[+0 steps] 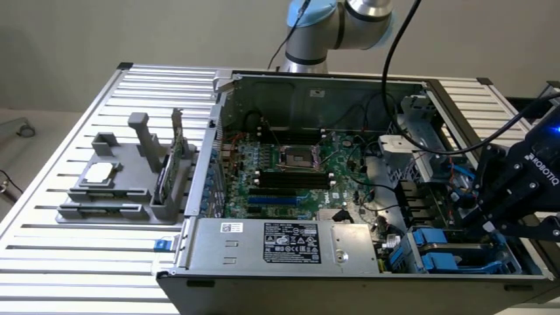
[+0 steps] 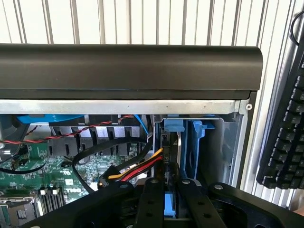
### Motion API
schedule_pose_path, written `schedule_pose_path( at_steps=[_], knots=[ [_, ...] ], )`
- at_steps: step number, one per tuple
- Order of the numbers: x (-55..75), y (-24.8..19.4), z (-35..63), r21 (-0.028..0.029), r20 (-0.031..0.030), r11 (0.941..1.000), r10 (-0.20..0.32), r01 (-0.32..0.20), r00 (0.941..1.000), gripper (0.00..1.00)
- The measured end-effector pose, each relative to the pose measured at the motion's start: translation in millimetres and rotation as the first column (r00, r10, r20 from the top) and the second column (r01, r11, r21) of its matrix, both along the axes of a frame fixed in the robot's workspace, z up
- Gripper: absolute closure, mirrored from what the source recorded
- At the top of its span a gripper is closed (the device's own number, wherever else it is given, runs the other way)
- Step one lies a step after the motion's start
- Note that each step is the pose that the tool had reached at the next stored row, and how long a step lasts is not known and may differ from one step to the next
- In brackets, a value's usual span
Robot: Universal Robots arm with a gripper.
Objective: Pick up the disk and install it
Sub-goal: 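Insert the disk into the insertion slot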
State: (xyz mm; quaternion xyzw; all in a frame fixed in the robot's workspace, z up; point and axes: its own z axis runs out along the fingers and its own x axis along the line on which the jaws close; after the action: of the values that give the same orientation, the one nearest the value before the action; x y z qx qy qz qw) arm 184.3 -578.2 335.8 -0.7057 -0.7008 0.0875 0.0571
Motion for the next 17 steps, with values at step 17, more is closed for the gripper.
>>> schedule_pose_path(
  at_steps=[17],
  knots=[
    [-0.3, -0.4, -0.5, 0.0035, 0.0000, 1.0000, -0.007, 0.007, 1.0000, 0.84]
  ],
)
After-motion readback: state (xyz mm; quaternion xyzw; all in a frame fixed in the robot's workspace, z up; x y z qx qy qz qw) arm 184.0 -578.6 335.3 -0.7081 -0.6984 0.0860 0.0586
